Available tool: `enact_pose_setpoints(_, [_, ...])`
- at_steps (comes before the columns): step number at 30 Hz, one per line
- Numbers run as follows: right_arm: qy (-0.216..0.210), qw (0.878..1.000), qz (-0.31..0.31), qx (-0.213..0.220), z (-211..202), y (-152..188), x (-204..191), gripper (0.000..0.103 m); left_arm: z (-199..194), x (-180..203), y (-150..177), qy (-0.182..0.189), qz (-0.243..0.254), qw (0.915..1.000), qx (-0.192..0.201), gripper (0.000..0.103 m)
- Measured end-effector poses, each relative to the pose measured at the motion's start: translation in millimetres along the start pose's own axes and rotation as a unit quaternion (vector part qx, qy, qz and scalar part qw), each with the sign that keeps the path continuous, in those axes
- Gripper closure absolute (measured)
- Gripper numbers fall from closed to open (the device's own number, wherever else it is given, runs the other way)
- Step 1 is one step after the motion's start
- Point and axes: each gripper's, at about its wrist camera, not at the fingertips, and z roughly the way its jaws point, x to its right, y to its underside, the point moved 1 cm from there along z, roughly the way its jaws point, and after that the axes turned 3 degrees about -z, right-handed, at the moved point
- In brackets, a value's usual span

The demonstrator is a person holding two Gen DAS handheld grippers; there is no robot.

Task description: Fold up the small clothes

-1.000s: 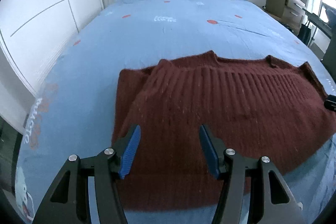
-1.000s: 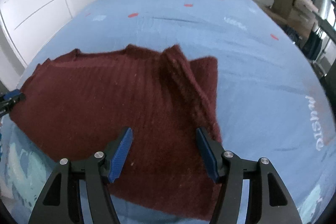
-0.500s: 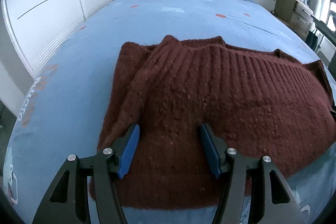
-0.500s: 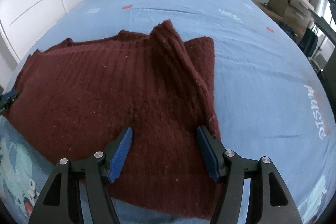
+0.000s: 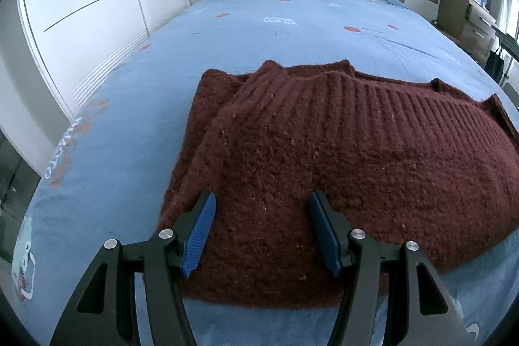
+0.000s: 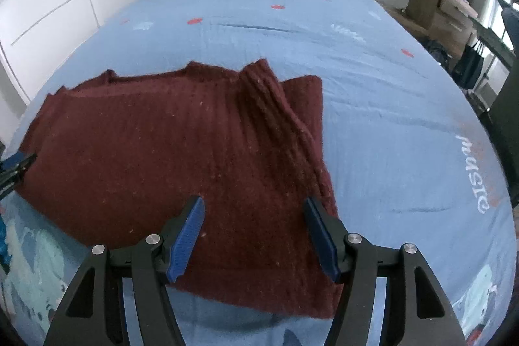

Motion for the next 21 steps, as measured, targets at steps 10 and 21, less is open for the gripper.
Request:
enact_pose_setpoints(10, [0.002,1.000,0.009,-0.010,11.7,19.3,8.1,0.037,-3.5,-1.1,1.9,0.000,-0.002,1.0000,-0.003,0.048])
enact_pose_setpoints(21, [-0.004,1.000,0.015,-0.027,-8.5,37.5,11.1,0.037,-21.9,-12.8,7.1,0.035,-0.027,0.9987,-0.024,0.045])
